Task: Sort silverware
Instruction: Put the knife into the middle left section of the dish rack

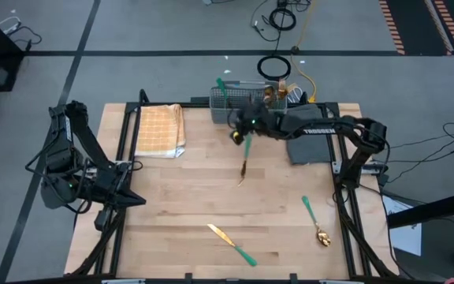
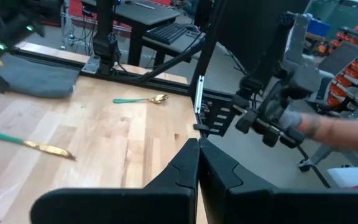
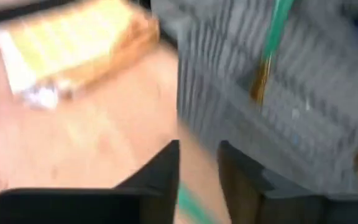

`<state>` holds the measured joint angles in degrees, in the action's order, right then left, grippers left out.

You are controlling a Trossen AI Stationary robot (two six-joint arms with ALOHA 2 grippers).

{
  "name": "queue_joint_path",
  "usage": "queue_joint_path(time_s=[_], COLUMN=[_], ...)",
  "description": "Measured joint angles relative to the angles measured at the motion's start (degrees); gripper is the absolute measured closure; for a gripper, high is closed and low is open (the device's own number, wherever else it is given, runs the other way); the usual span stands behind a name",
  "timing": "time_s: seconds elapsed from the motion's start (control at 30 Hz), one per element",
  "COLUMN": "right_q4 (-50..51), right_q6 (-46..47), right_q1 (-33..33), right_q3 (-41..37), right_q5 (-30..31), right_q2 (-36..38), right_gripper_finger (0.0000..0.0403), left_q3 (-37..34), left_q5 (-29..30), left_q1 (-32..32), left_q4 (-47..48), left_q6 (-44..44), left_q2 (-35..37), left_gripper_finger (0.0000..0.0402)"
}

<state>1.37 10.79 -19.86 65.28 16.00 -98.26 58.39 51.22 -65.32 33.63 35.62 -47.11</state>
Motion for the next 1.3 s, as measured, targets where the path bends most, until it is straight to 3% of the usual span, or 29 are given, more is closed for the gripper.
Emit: queue_joint_path(time_s=[0.17,0.3,0.43,0.53,0.77,1.3], right_q4=[11.7,18.1,23.7,23.7,24.9,24.5], right_q6=[12.4,21.2,28.8,33.4,39.9,50.0], right_q1=[0.8,-0.2,-0.5,-0.3,3.4,8.8], right_q3=[0.0,0.0,-0.1,0.0,0.0,0.0], right_q5=[0.2,0.7,-0.9,-6.0,-8.9,-9.9], right_q2=[-0.4,-0.8,-1.4,-1.6,-3.4,-10.1], right_gripper_finger=[0.0237,0.021,0.0208,0.0213,0.0219,0.022], left_q3=[0.0,0.0,0.0,0.0,-0.7,-0.8], left_q5=[0.0,0.0,0.0,-0.1,-0.9,-4.6], left_q1=[0.0,0.0,0.0,0.0,0.0,0.0], left_q4=[0.9,1.9,1.9,2.9,4.3,5.5], left_q6=[-0.2,-0.1,0.0,0.0,0.1,2.8], left_q2=[0.0,0.0,-0.2,-0.2,-0.6,-1.7], left_gripper_finger=[0.0391,0.0391,0.0391,0.0391,0.0391,0.0391])
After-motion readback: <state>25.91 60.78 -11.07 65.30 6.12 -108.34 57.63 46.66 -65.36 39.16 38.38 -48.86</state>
